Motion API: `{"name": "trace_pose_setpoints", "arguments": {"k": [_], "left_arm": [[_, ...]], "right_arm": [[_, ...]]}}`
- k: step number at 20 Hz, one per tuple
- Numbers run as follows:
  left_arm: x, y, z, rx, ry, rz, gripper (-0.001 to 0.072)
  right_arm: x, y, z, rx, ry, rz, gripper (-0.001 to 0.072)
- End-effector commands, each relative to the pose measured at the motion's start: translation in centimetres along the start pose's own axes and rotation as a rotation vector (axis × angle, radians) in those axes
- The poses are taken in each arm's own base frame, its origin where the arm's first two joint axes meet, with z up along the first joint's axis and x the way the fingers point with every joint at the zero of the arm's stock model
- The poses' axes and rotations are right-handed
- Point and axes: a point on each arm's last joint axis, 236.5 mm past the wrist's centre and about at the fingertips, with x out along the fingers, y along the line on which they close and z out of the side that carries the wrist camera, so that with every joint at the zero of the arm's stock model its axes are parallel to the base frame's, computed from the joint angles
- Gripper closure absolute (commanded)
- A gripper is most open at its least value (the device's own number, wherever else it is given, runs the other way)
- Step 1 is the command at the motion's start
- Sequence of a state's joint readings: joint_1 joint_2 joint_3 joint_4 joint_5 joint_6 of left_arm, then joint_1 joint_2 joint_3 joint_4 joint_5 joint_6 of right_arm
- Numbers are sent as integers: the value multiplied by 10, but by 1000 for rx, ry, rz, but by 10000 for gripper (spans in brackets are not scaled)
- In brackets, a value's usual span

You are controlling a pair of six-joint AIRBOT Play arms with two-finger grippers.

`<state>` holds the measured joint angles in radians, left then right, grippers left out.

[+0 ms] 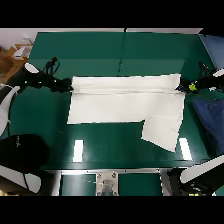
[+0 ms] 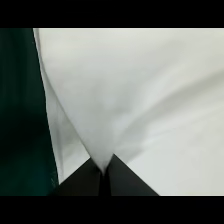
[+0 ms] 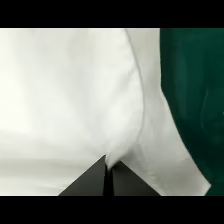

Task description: Fold the shirts.

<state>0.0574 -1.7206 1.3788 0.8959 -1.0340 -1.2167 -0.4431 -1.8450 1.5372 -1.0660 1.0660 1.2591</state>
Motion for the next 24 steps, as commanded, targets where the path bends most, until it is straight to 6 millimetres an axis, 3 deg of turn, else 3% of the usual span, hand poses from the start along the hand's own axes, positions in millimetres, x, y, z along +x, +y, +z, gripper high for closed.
{"name": "trace_pose_setpoints", "arguments": {"k": [1,3,4,5,6,10,11,12,14,16,19,21,24], "left_arm": [[3,1,-13,-42,54,-3,685],[3,0,-13,-68,57,-5,683],[3,-2,-13,-73,57,-14,498],[2,-7,-15,-84,65,-34,263],[1,-11,-20,-107,91,-51,214],[-25,-21,-58,-89,309,-41,217],[-35,-17,-67,-103,367,-3,311],[-46,-13,-77,-103,422,33,690],[-63,-14,-91,-103,471,64,687],[-76,-22,-104,-108,452,74,687],[-89,-22,-148,-116,355,118,687],[-88,-24,-179,-161,231,119,687],[-73,-43,-198,-294,-15,-16,683]], "right_arm": [[3,-2,-6,2,18,-5,697],[3,-2,-6,2,18,-5,696],[2,-1,-6,2,20,-3,668],[-1,0,-7,5,29,1,518],[-6,3,-8,1,42,8,421],[-51,4,-7,63,70,20,423],[-64,2,-10,95,76,21,453],[-77,2,-18,123,98,27,591],[-94,3,-40,150,144,36,691],[-103,7,-72,177,177,39,698],[-117,-5,-131,230,190,-13,697],[-128,-18,-164,299,130,-48,698],[-137,-39,-203,444,-7,-106,694]]}}
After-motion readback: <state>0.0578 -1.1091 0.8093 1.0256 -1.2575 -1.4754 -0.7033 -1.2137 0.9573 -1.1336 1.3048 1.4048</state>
